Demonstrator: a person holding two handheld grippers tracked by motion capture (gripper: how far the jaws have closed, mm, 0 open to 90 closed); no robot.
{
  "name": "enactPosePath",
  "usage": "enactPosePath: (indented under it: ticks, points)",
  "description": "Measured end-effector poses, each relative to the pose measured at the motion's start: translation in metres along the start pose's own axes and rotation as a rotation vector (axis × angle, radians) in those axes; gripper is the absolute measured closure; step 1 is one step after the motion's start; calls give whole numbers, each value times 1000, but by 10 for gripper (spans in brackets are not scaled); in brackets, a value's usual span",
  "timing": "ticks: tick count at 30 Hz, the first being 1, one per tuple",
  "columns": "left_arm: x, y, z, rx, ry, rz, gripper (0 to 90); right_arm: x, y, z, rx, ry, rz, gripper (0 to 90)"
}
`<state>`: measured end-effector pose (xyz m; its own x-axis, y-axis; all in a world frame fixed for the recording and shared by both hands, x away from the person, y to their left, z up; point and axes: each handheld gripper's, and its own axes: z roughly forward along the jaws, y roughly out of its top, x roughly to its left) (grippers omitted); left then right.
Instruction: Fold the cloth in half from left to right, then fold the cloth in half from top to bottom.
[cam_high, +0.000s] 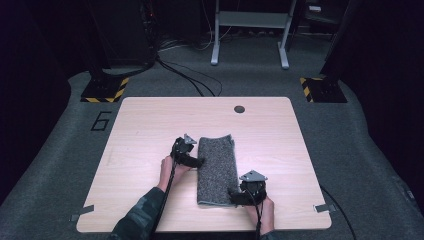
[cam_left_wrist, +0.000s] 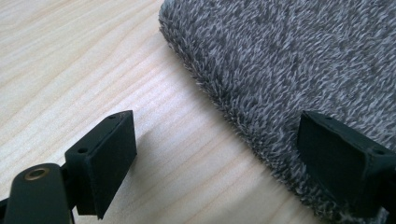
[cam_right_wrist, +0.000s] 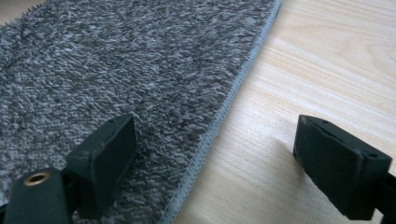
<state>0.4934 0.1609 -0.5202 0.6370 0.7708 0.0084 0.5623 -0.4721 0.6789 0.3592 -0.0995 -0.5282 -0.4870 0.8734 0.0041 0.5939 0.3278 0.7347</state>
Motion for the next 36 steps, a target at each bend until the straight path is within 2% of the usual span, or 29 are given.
enactPosePath:
  ticks: [3,5,8,9,12,13,16,18,21,23,24,30,34,35,36]
  points:
    - [1,1,-3,-7,-1,-2,120,-2,1,0,-1,7,-18,65]
    - [4,2,-8,-41,-25,-16,116,-4,2,-4,-16,9,-9,67]
    - [8,2,-11,-51,-12,-37,108,-4,4,-10,-26,18,-28,72]
    - [14,3,-13,-59,-21,-58,103,-1,7,-14,-45,26,-41,73]
    - [22,5,-14,-69,-21,-84,103,8,12,-20,-61,39,-55,71]
    - [25,7,-14,-64,-26,-90,103,10,13,-21,-66,45,-81,72]
    - [30,10,-13,-74,-11,-116,103,22,16,-24,-77,57,-98,73]
    - [33,13,-12,-74,-19,-124,102,27,18,-24,-87,66,-117,74]
    - [34,15,-11,-80,-9,-119,104,33,20,-23,-84,79,-135,75]
    - [35,16,-11,-66,-12,-109,106,35,22,-23,-80,88,-134,77]
    - [36,17,-8,-71,-15,-125,107,35,24,-23,-79,96,-136,79]
    - [40,24,0,-55,-20,-126,120,23,44,-16,-79,107,-124,90]
    - [42,30,7,-40,-26,-133,124,5,65,-3,-73,105,-88,100]
    - [43,32,8,-49,-19,-140,126,-1,71,2,-61,101,-93,100]
    - [43,32,8,-49,-19,-140,133,-1,71,2,-61,101,-93,100]
